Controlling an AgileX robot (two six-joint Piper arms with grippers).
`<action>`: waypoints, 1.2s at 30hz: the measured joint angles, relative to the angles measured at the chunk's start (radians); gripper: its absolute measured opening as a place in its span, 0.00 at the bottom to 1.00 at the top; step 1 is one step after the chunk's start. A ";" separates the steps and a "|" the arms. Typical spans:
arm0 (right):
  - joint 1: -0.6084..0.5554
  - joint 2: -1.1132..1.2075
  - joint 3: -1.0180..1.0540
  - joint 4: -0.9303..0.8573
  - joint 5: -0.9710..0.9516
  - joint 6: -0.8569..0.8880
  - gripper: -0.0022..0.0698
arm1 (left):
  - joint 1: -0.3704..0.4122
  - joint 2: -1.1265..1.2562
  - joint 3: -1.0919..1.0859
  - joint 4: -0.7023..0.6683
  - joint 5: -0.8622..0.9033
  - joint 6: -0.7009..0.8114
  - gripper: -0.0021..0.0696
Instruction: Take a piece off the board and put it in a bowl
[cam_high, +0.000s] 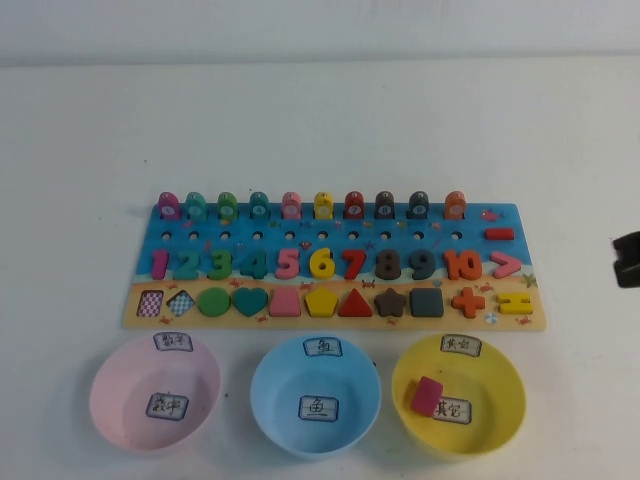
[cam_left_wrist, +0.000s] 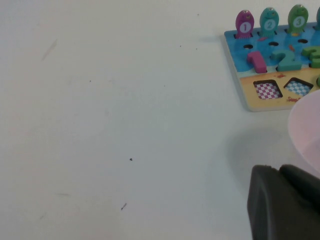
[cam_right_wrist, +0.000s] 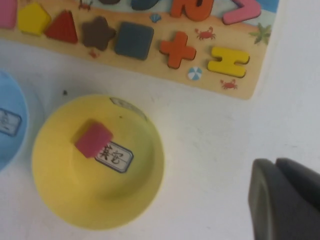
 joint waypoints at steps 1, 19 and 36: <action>0.036 0.046 -0.036 -0.040 0.010 -0.009 0.01 | 0.000 0.000 0.000 0.000 0.000 0.000 0.02; 0.177 0.489 -0.339 -0.062 0.192 -0.842 0.07 | 0.000 0.000 0.000 0.000 0.000 0.000 0.02; 0.141 0.613 -0.342 -0.205 -0.009 -0.982 0.64 | 0.000 0.000 0.000 0.000 0.000 0.000 0.02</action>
